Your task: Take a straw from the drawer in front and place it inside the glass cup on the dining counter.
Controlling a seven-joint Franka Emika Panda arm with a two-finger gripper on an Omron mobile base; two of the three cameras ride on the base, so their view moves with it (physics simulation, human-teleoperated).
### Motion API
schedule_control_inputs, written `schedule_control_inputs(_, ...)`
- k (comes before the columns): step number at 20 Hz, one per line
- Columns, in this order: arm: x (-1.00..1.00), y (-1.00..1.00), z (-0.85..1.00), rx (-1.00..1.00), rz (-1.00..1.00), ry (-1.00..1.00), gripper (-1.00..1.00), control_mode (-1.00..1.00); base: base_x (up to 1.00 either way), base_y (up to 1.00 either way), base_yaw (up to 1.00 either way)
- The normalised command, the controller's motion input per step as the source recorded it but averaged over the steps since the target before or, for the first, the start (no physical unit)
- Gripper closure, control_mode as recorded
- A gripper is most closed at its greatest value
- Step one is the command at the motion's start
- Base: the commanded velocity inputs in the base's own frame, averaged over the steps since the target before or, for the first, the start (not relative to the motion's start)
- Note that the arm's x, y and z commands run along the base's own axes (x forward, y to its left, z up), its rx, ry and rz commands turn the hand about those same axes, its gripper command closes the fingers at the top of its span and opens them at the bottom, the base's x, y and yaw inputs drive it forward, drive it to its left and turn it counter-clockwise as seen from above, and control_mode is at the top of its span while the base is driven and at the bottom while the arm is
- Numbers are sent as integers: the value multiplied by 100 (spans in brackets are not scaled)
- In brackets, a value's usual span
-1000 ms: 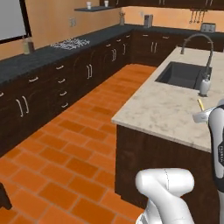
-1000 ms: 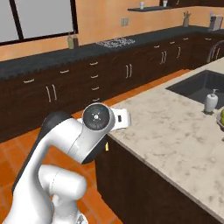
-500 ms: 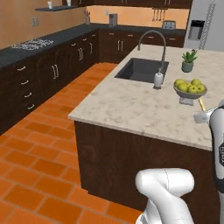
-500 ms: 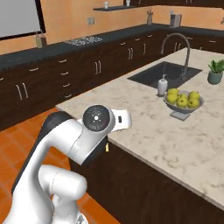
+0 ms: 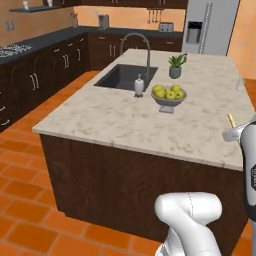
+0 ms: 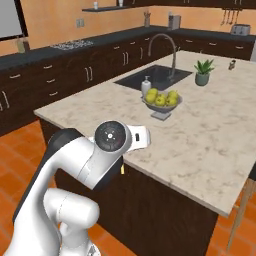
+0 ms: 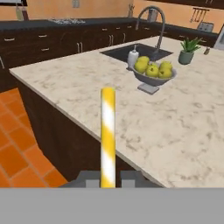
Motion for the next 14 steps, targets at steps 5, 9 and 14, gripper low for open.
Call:
schedule_control_inputs(5,0,0,0,0,0,0,100,100,-46,-75,-10)
schedule_control_inputs(9,0,0,0,0,0,0,100,100,-30,-80,-6)
schedule_control_inputs(14,0,0,0,0,0,0,100,100,-14,-86,0)
